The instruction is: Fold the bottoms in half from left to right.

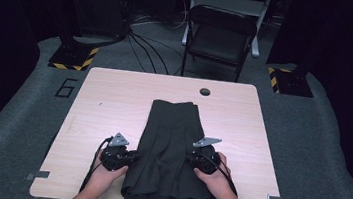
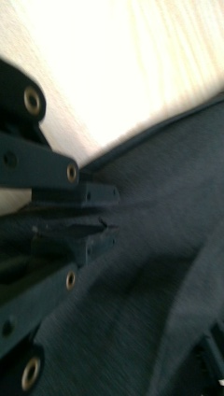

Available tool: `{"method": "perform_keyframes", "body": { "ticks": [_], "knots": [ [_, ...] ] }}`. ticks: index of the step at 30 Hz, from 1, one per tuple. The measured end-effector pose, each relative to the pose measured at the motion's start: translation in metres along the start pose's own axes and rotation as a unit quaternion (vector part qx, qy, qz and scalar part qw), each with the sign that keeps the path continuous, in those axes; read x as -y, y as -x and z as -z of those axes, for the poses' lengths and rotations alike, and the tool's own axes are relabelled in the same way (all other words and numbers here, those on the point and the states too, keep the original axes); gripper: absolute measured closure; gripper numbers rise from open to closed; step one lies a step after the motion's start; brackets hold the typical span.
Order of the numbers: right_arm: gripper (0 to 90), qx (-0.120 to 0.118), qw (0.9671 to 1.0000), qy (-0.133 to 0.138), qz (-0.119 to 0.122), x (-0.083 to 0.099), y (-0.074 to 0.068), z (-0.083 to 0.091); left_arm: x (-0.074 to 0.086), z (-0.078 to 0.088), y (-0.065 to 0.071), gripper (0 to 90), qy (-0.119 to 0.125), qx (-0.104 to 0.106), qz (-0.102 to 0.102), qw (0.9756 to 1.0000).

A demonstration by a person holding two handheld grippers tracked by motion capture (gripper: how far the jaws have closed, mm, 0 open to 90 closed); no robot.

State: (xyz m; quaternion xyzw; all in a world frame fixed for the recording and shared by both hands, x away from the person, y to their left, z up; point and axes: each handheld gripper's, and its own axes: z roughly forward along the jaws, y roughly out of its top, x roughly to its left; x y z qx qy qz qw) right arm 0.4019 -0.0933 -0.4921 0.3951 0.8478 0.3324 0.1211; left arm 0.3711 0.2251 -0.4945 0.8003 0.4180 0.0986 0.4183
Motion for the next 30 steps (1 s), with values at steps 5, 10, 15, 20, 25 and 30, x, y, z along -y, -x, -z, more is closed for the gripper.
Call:
{"method": "perform_keyframes", "body": {
  "ticks": [5, 10, 15, 20, 25, 30],
  "knots": [
    [60.7, -0.007, 0.9997, 0.025, 0.001, 0.0, -0.001, 0.015, -0.003, 0.0, 0.003, 56.1, 0.02, 0.019, 0.004, 0.9996],
    [58.2, -0.01, 0.9995, 0.026, -0.017, 0.006, 0.001, 0.024, -0.007, -0.004, 0.006, 48.1, 0.029, 0.021, 0.005, 0.9993],
    [57.0, 0.002, 0.9998, 0.022, -0.003, 0.012, 0.0, 0.029, -0.009, -0.011, 0.009, 47.9, 0.022, 0.023, 0.001, 0.9995],
    [55.0, 0.014, 0.9996, 0.008, -0.022, 0.022, 0.001, 0.036, -0.01, -0.012, 0.01, 47.9, 0.022, 0.027, 0.0, 0.9994],
    [48.6, 0.025, 0.9993, -0.012, -0.024, 0.04, 0.0, 0.043, -0.011, -0.012, 0.009, 48.0, 0.022, 0.028, -0.001, 0.9994],
    [55.5, 0.02, 0.999, -0.027, -0.03, 0.05, -0.005, 0.048, -0.011, -0.012, 0.007, 48.0, 0.02, 0.024, -0.007, 0.9995]
  ]
}}
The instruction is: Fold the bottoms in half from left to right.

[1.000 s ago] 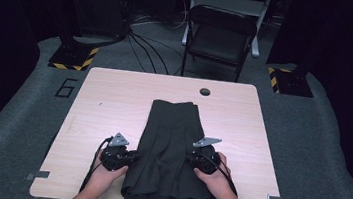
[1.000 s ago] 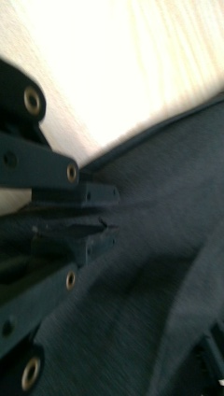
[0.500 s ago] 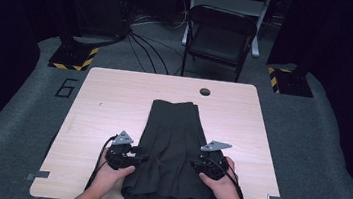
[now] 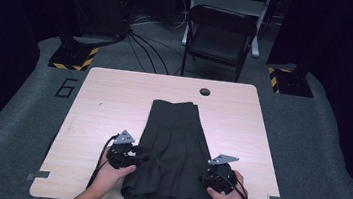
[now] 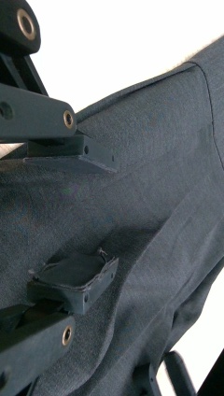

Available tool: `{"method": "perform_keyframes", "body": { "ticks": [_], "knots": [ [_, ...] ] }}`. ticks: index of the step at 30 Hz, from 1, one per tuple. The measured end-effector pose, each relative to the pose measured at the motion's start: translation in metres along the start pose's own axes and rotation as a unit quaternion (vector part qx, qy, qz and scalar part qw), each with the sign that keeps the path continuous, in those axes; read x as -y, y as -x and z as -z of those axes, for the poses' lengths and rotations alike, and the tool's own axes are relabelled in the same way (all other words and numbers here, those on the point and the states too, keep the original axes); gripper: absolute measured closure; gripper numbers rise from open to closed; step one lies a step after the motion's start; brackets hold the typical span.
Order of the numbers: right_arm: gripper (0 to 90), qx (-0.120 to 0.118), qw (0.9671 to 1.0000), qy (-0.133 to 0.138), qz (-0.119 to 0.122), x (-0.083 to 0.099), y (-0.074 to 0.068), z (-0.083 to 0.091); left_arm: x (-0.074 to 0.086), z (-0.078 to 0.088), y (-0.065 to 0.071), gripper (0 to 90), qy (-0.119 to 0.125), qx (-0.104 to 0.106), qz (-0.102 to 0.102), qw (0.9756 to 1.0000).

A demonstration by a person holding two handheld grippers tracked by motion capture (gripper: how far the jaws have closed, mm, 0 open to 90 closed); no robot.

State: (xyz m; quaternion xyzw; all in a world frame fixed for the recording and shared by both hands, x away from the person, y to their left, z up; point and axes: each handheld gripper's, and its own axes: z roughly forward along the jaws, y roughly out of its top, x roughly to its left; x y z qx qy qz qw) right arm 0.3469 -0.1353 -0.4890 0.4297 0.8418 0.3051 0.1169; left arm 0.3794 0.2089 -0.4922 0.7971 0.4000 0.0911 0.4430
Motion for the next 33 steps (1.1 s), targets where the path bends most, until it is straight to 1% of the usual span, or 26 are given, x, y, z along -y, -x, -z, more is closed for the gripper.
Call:
{"method": "perform_keyframes", "body": {
  "ticks": [4, 5, 6, 8, 9, 10, 11, 12, 13, 14, 15, 16, 17, 18, 19, 20, 21, 24, 25, 26, 27, 28, 29, 31, 32, 33],
  "knots": [
    [75.5, 0.004, 0.9996, -0.016, 0.023, 0.003, -0.006, 0.003, 0.0, 0.0, -0.001, 48.0, 0.003, -0.003, 0.0, 1.0],
    [83.3, 0.005, 0.9993, -0.023, 0.028, 0.004, -0.008, 0.004, 0.0, 0.0, -0.002, 48.0, 0.003, -0.004, 0.0, 1.0],
    [86.9, 0.007, 0.999, -0.029, 0.033, 0.005, -0.009, 0.004, 0.0, 0.0, -0.002, 48.0, 0.002, -0.004, 0.002, 1.0],
    [88.1, 0.01, 0.9985, -0.031, 0.043, 0.005, -0.009, 0.006, 0.0, 0.0, -0.002, 48.0, 0.002, -0.004, 0.004, 1.0],
    [88.2, 0.007, 0.9985, -0.032, 0.044, 0.004, -0.008, 0.009, 0.0, 0.001, -0.003, 48.0, 0.002, -0.005, -0.002, 1.0],
    [88.2, 0.01, 0.9991, -0.018, 0.037, 0.002, -0.008, 0.015, 0.0, 0.001, -0.002, 48.0, 0.004, -0.004, 0.001, 1.0],
    [88.2, 0.01, 0.9993, -0.011, 0.035, 0.001, -0.006, 0.02, 0.001, 0.001, -0.001, 48.0, 0.004, -0.003, 0.014, 0.9999],
    [88.2, 0.012, 0.9997, 0.01, 0.018, 0.001, -0.004, 0.026, 0.001, 0.001, -0.003, 48.0, 0.001, -0.005, 0.002, 1.0],
    [88.2, 0.007, 0.9998, 0.012, 0.014, 0.003, -0.001, 0.03, 0.001, 0.0, -0.004, 48.0, 0.001, -0.006, -0.001, 1.0],
    [88.2, 0.003, 0.9998, 0.018, 0.001, 0.005, 0.003, 0.032, 0.001, 0.0, -0.004, 48.0, -0.001, -0.011, 0.002, 0.9999],
    [88.2, 0.004, 0.9999, 0.009, -0.01, 0.009, 0.006, 0.032, 0.001, -0.001, -0.004, 48.0, -0.006, -0.008, 0.004, 0.9999],
    [88.2, 0.005, 0.9999, -0.001, -0.01, 0.013, 0.01, 0.029, 0.002, -0.002, -0.004, 48.0, -0.006, -0.009, 0.003, 0.9999],
    [88.1, 0.004, 0.9998, -0.012, -0.017, 0.017, 0.013, 0.024, 0.001, -0.002, -0.004, 48.0, -0.008, -0.011, 0.0, 0.9999],
    [87.9, 0.004, 0.9995, -0.026, -0.018, 0.02, 0.017, 0.018, 0.002, -0.003, -0.003, 48.0, -0.008, -0.008, 0.003, 0.9999],
    [87.7, 0.003, 0.9994, -0.03, -0.019, 0.021, 0.018, 0.016, 0.002, -0.003, -0.002, 48.0, -0.006, -0.009, 0.004, 0.9999],
    [87.4, -0.003, 0.9992, -0.035, -0.02, 0.021, 0.02, 0.014, 0.002, -0.003, -0.002, 48.0, -0.005, -0.01, 0.0, 0.9999],
    [87.1, -0.003, 0.9993, -0.032, -0.02, 0.021, 0.019, 0.012, 0.001, -0.003, -0.003, 48.0, -0.008, -0.01, -0.008, 0.9999],
    [82.4, 0.006, 0.9993, -0.037, -0.011, 0.022, 0.015, 0.01, 0.001, -0.002, -0.005, 48.0, -0.014, -0.008, -0.006, 0.9999],
    [77.4, 0.011, 0.9994, -0.033, -0.007, 0.022, 0.014, 0.01, 0.001, -0.002, -0.005, 48.0, -0.013, -0.008, -0.006, 0.9999],
    [73.3, 0.013, 0.9994, -0.031, -0.008, 0.022, 0.013, 0.01, 0.001, -0.003, -0.004, 47.9, -0.009, -0.01, 0.003, 0.9999],
    [68.5, 0.012, 0.9996, -0.023, -0.011, 0.022, 0.013, 0.011, 0.001, -0.002, -0.005, 47.8, -0.009, -0.011, -0.002, 0.9999],
    [66.4, 0.014, 0.9997, -0.014, -0.013, 0.021, 0.013, 0.011, 0.001, -0.002, -0.004, 47.7, -0.005, -0.012, 0.003, 0.9999],
    [63.8, 0.013, 0.9997, -0.006, -0.021, 0.02, 0.013, 0.011, 0.001, -0.001, -0.005, 47.6, -0.009, -0.008, -0.001, 0.9999],
    [58.3, 0.02, 0.9993, 0.014, -0.03, 0.019, 0.012, 0.011, 0.001, 0.0, -0.005, 47.0, 0.003, -0.009, 0.01, 0.9999],
    [55.2, 0.021, 0.9989, 0.024, -0.033, 0.017, 0.011, 0.012, 0.0, 0.001, -0.006, 46.7, 0.0, -0.008, 0.004, 1.0],
    [53.7, 0.026, 0.9987, 0.036, -0.027, 0.016, 0.01, 0.012, 0.0, 0.002, -0.006, 46.2, 0.002, -0.01, 0.009, 0.9999]
  ]
}}
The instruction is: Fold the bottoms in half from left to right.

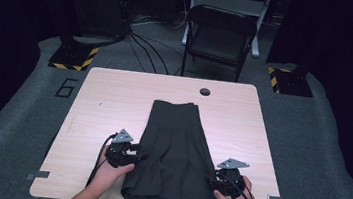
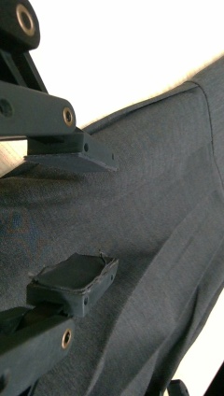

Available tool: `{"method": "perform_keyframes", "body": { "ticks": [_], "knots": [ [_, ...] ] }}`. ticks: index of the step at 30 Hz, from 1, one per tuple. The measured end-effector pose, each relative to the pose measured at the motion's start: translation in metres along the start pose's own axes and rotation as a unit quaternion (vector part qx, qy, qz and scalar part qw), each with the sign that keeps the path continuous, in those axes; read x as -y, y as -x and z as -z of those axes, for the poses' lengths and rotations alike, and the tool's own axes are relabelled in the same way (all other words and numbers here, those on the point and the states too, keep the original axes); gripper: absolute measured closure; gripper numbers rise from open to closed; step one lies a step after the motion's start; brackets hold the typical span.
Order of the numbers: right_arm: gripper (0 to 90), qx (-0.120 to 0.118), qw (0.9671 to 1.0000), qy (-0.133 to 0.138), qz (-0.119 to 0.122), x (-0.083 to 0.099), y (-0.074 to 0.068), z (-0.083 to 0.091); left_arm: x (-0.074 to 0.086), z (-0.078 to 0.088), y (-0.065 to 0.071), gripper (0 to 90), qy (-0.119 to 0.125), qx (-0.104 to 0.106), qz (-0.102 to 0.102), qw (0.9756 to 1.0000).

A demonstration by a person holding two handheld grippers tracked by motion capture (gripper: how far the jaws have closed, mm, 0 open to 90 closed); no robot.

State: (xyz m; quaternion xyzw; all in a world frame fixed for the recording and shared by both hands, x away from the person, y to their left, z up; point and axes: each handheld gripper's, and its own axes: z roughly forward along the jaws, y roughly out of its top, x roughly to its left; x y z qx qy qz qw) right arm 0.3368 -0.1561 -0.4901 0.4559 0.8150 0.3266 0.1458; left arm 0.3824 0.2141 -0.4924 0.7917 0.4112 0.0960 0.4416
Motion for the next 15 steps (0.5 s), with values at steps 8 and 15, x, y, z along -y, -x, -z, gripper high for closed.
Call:
{"method": "perform_keyframes", "body": {
  "ticks": [8, 15],
  "knots": [
    [48.0, -0.031, 0.999, 0.033, 0.005, -0.003, -0.001, 0.003, 0.001, 0.003, -0.003, 45.3, 0.004, -0.006, 0.003, 1.0],
    [46.9, -0.054, 0.9967, 0.06, 0.009, -0.017, 0.001, 0.008, 0.001, 0.006, -0.007, 45.3, 0.006, -0.007, 0.003, 1.0]
  ]
}}
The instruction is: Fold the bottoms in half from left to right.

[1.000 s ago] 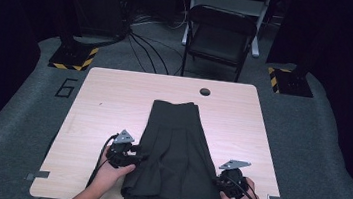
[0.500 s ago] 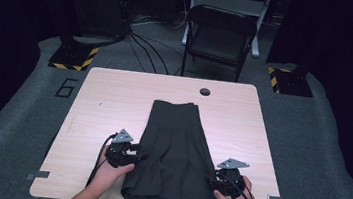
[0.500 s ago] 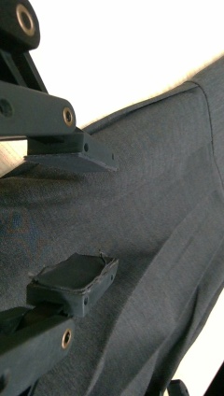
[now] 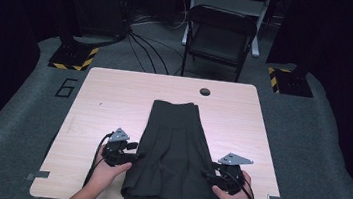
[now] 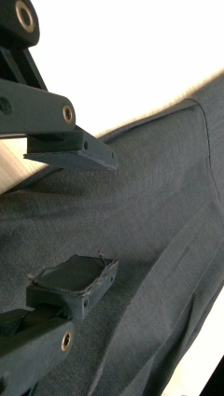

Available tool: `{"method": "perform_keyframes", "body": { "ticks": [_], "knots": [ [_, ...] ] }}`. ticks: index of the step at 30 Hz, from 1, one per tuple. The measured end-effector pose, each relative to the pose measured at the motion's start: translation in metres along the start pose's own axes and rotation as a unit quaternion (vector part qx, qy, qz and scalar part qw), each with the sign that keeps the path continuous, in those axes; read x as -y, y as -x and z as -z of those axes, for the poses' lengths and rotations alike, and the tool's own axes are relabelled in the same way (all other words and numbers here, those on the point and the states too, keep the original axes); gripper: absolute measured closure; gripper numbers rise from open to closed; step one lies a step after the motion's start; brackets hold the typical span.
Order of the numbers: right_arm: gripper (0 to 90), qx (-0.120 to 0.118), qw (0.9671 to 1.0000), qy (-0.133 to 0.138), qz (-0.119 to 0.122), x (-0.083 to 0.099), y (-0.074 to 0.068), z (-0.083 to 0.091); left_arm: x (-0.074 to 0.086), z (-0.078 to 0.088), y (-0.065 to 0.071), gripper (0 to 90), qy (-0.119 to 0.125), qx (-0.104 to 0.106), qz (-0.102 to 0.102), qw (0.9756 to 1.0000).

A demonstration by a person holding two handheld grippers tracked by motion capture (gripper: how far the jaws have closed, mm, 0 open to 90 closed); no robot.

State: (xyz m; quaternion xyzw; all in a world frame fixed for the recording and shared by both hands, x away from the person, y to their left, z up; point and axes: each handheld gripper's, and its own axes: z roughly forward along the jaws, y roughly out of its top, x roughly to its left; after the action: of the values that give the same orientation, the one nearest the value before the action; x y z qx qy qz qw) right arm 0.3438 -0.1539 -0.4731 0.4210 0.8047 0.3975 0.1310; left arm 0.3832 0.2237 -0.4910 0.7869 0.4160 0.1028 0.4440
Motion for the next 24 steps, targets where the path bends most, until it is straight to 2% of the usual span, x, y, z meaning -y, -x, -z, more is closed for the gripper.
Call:
{"method": "perform_keyframes", "body": {
  "ticks": [3, 5, 8, 10, 13, 16, 20, 24],
  "knots": [
    [46.9, -0.018, 0.9997, 0.009, -0.011, -0.013, 0.0, 0.0, 0.0, 0.001, -0.001, 45.4, 0.002, 0.001, 0.004, 1.0],
    [47.0, -0.021, 0.9996, 0.011, -0.014, -0.021, 0.0, -0.002, 0.0, 0.001, 0.0, 45.4, 0.008, -0.001, 0.005, 0.9999],
    [47.5, -0.019, 0.9987, 0.03, -0.036, -0.034, 0.0, -0.01, -0.001, 0.002, 0.0, 45.4, 0.01, 0.0, 0.003, 0.9999],
    [47.5, -0.025, 0.9984, 0.028, -0.042, -0.044, -0.001, -0.017, -0.001, 0.002, 0.0, 45.4, 0.008, 0.0, 0.001, 1.0],
    [47.1, -0.014, 0.9992, 0.024, -0.03, -0.055, -0.002, -0.026, -0.001, 0.003, -0.001, 45.4, 0.005, 0.001, -0.006, 1.0],
    [47.1, -0.005, 0.9995, 0.019, -0.023, -0.06, 0.0, -0.033, 0.0, 0.003, -0.002, 45.4, 0.007, -0.001, -0.002, 1.0],
    [47.0, 0.005, 0.9997, 0.012, -0.02, -0.061, 0.004, -0.039, 0.001, 0.003, -0.004, 45.4, 0.008, -0.003, 0.004, 1.0],
    [47.1, 0.022, 0.9995, 0.011, -0.019, -0.059, 0.008, -0.04, 0.001, 0.003, -0.005, 45.4, 0.008, -0.004, 0.001, 1.0]
  ]
}}
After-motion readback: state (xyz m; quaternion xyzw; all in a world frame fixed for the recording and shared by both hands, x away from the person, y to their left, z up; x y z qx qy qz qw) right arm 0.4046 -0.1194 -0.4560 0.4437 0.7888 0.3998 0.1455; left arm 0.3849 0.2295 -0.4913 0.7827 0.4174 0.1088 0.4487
